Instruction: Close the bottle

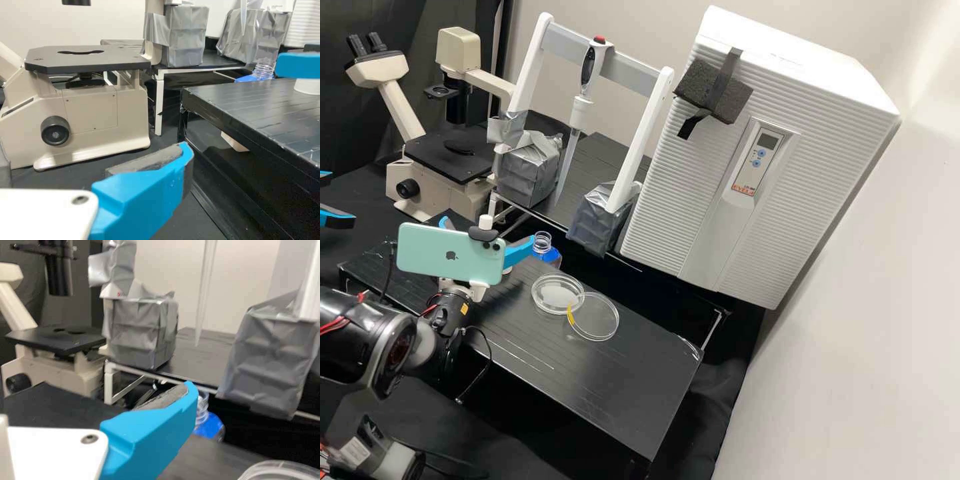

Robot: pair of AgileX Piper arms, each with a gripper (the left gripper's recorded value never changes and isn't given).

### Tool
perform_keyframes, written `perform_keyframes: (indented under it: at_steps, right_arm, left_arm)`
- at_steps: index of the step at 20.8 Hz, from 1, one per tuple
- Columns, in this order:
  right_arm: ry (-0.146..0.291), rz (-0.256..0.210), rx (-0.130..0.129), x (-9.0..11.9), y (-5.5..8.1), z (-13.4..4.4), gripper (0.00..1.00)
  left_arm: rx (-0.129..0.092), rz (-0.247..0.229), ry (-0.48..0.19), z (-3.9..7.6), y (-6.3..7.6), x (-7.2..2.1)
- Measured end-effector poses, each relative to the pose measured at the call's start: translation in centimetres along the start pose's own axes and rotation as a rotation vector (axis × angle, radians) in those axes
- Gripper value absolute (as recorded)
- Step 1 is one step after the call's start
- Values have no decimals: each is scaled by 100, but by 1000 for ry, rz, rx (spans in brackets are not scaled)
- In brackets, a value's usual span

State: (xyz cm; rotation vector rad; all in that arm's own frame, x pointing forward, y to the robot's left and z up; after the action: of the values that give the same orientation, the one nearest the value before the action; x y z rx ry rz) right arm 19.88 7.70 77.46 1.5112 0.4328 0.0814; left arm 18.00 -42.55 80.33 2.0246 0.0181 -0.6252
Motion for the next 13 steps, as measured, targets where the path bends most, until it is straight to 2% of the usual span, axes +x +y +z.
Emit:
perform_keyframes:
  at_steps: [6,13]
  right_arm:
    - [-14,-27,4,-73,-66,27,100]
    - [-31,-23,4,-157,-71,56,100]
  left_arm:
    - [0,0,0,0,0,0]
    - [0,0,0,0,0,0]
